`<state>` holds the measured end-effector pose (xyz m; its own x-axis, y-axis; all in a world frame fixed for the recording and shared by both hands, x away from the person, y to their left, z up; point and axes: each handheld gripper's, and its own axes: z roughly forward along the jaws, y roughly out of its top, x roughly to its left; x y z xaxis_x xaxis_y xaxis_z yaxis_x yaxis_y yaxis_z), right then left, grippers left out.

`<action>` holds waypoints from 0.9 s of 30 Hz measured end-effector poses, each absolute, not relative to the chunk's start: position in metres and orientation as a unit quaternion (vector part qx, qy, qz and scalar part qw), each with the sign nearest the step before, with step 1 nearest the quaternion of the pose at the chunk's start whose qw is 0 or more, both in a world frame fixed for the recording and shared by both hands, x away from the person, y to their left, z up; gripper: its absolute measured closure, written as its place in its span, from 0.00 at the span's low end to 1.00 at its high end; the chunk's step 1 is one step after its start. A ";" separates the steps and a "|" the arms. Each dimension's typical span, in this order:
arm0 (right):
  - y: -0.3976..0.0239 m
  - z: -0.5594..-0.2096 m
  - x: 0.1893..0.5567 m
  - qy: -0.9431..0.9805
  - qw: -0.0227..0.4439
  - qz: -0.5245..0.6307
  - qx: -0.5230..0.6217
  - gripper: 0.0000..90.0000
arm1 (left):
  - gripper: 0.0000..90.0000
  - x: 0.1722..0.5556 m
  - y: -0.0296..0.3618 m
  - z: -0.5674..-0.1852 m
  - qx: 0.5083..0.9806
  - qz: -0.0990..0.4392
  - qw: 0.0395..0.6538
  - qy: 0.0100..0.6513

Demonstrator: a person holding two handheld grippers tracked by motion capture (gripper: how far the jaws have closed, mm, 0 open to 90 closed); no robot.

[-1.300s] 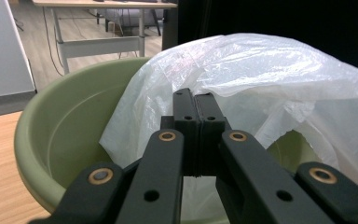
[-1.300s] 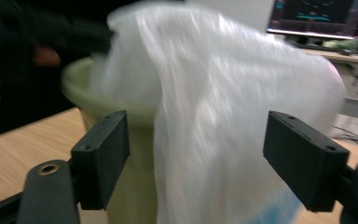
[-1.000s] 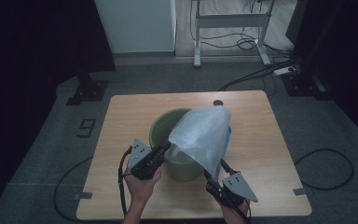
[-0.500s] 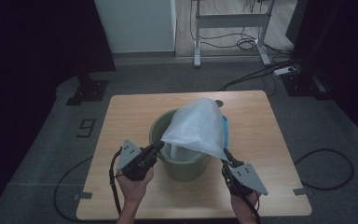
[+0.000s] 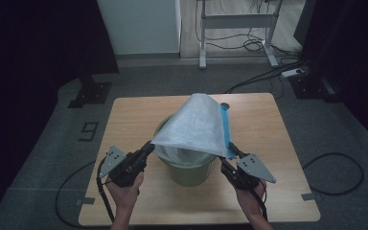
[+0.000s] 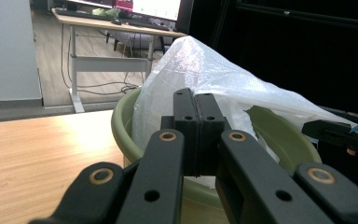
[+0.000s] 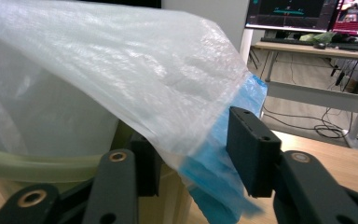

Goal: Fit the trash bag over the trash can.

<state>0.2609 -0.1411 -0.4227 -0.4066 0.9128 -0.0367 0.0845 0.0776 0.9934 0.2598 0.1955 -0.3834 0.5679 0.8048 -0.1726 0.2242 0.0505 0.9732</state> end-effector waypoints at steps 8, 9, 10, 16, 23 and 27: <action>-0.147 -0.425 0.255 0.624 0.363 0.561 0.405 0.70 | 0.99 0.262 0.202 -0.383 0.632 0.235 0.615 0.409; -0.150 -0.426 0.254 0.625 0.358 0.564 0.404 0.79 | 0.99 0.262 0.203 -0.383 0.632 0.235 0.615 0.410; -0.152 -0.426 0.253 0.625 0.352 0.569 0.401 0.81 | 0.99 0.261 0.204 -0.383 0.634 0.236 0.613 0.408; -0.157 -0.419 0.253 0.625 0.356 0.572 0.394 0.87 | 0.99 0.260 0.205 -0.384 0.638 0.234 0.610 0.407; -0.164 -0.412 0.253 0.622 0.369 0.567 0.394 0.76 | 0.99 0.262 0.219 -0.387 0.620 0.228 0.621 0.422; -0.173 -0.412 0.256 0.625 0.358 0.569 0.398 0.88 | 0.98 0.261 0.232 -0.391 0.610 0.215 0.629 0.432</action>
<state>0.2558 -0.1729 -0.4124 -0.4269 0.9043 0.0056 0.0900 0.0363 0.9953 0.2615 0.2320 -0.3913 0.5343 0.7971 -0.2813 0.2568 0.1640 0.9524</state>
